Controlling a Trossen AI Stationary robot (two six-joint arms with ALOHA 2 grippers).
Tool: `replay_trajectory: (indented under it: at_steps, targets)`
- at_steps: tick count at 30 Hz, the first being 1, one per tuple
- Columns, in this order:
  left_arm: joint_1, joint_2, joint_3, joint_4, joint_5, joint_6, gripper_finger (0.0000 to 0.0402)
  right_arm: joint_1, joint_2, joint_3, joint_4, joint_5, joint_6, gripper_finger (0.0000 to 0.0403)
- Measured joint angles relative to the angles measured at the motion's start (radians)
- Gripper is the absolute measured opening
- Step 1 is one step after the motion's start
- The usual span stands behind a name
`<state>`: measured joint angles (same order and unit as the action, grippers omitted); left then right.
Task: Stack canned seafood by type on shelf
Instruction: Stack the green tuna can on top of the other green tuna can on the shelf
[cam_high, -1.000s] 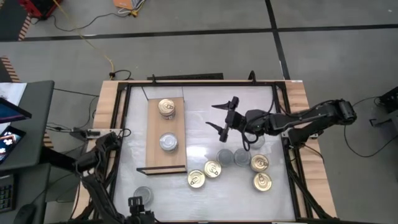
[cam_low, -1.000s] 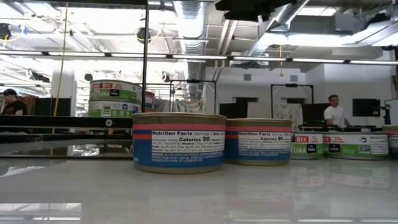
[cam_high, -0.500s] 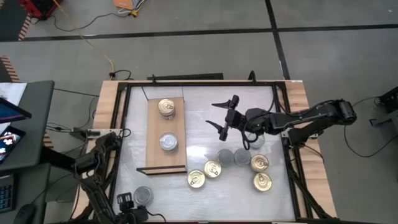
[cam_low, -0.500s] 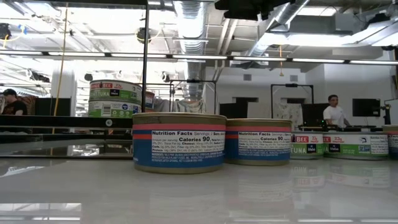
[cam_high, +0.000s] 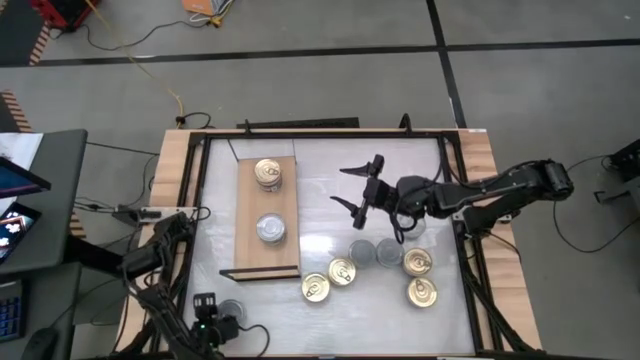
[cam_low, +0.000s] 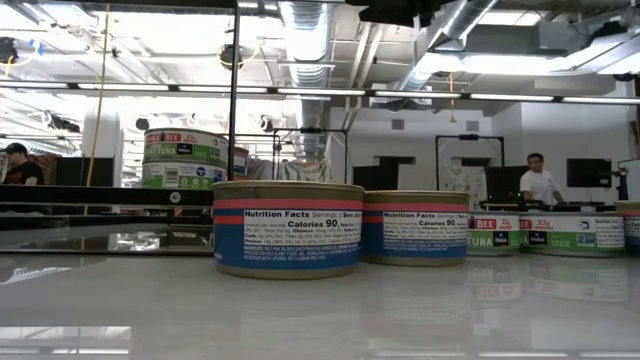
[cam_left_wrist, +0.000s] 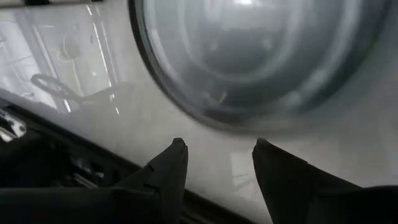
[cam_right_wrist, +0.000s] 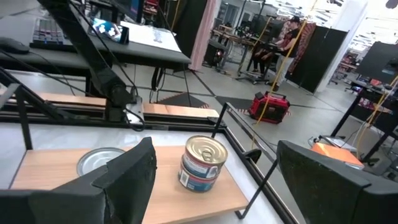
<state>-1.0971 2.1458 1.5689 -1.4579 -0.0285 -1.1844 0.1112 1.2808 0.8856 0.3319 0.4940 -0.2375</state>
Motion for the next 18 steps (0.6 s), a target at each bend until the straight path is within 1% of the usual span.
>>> replay_trajectory:
  at_steps: [3,7,10,12,15,16,18]
  targets:
    - [0.027,0.0,-0.018,0.063,-0.063,0.035,0.0173,-0.001,0.0,0.0,0.0,0.0,0.0,0.0361]
    - [0.06,-0.002,-0.018,0.141,-0.225,0.12,0.0173,0.008,0.0,0.0,-0.001,0.0,0.001,0.0361]
    - [0.099,-0.002,-0.019,0.197,-0.395,0.178,0.0173,0.018,0.0,0.0,-0.001,0.0,0.001,0.0361]
    - [0.134,-0.001,-0.019,0.253,-0.534,0.229,0.0173,0.028,0.0,0.0,-0.002,0.0,0.001,0.0361]
    - [0.185,-0.001,-0.018,0.324,-0.682,0.326,0.0173,0.041,0.0,0.0,-0.002,0.0,0.001,0.0361]
    - [0.198,-0.001,-0.018,0.342,-0.707,0.347,0.0173,0.043,0.0,0.0,-0.006,0.0,0.001,0.0361]
    - [0.224,-0.001,-0.018,0.351,-0.717,0.368,0.0173,0.052,-0.001,0.0,-0.023,0.0,0.001,0.0361]
